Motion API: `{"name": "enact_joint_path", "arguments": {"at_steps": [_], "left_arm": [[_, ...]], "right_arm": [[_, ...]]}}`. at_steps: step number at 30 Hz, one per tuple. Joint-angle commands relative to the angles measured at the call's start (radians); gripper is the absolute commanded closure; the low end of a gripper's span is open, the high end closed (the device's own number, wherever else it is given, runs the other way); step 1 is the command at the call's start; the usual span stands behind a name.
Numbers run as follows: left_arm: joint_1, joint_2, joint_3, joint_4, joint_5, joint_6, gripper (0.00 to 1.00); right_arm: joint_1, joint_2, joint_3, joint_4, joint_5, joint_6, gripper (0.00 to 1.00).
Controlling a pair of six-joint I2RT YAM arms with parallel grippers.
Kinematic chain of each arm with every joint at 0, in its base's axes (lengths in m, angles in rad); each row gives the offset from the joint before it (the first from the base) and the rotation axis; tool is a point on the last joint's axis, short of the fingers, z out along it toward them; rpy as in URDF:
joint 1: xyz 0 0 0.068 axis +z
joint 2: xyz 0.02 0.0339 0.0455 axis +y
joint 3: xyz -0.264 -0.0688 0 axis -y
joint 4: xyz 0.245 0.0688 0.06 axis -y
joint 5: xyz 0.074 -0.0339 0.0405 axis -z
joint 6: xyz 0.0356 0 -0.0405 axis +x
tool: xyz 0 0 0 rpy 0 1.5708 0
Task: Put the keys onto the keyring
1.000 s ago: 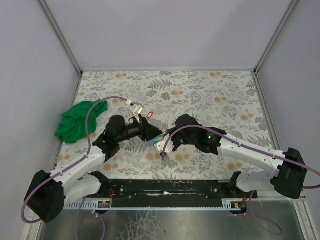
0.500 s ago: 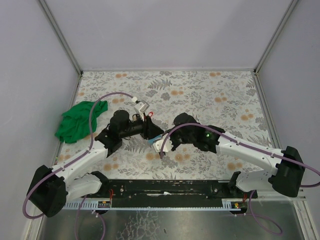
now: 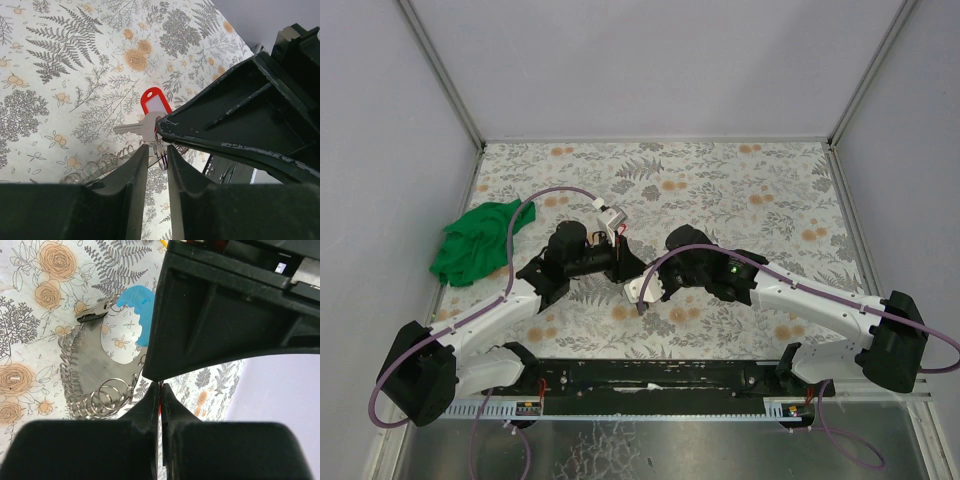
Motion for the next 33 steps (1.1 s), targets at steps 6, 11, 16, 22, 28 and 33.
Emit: {"name": "enact_joint_path", "arguments": {"at_steps": [6,11,16,22,28,33], "left_arm": [[-0.005,-0.009,0.047,-0.028,-0.012,0.065,1.00],[-0.006,-0.071,-0.022,0.083,-0.024,0.058,1.00],[0.013,-0.134,-0.120,0.226,-0.079,0.009,1.00],[0.037,-0.198,-0.188,0.321,-0.132,-0.039,1.00],[0.036,-0.192,-0.297,0.612,-0.150,-0.147,1.00],[-0.006,-0.109,-0.371,0.882,-0.220,-0.205,1.00]], "right_arm": [[0.012,-0.043,-0.003,0.049,0.053,0.023,1.00],[0.012,-0.075,-0.086,0.083,0.069,0.032,1.00],[0.012,-0.073,-0.128,0.077,0.026,0.055,1.00],[0.012,-0.100,-0.173,0.079,0.035,0.089,1.00],[0.029,-0.054,-0.167,0.114,-0.070,0.096,1.00],[0.070,-0.012,-0.182,0.211,-0.108,0.105,1.00]]}}
